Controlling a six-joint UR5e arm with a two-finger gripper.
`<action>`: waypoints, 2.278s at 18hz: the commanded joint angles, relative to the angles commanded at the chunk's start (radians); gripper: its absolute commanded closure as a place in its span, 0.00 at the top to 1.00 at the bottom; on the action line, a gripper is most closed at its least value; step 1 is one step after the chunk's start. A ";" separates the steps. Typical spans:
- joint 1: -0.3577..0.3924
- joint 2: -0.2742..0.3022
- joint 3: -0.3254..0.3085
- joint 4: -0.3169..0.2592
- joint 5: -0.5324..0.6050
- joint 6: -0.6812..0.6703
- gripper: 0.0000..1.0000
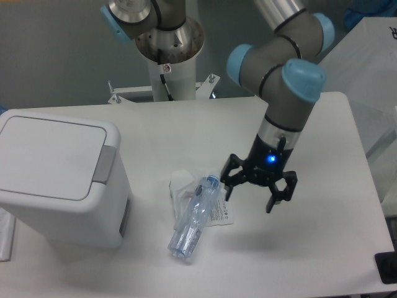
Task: Open the trash can
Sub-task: 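Move the open gripper over to the trash can's grey lid button, then lower the gripper fingertip onto the grey button to pop the lid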
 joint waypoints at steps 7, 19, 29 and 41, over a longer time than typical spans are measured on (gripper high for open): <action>-0.097 0.077 -0.005 0.000 -0.043 -0.051 1.00; -0.192 0.104 -0.006 0.000 -0.058 -0.130 1.00; -0.212 0.129 -0.051 0.000 -0.049 -0.147 1.00; -0.215 0.138 -0.081 0.002 -0.048 -0.144 1.00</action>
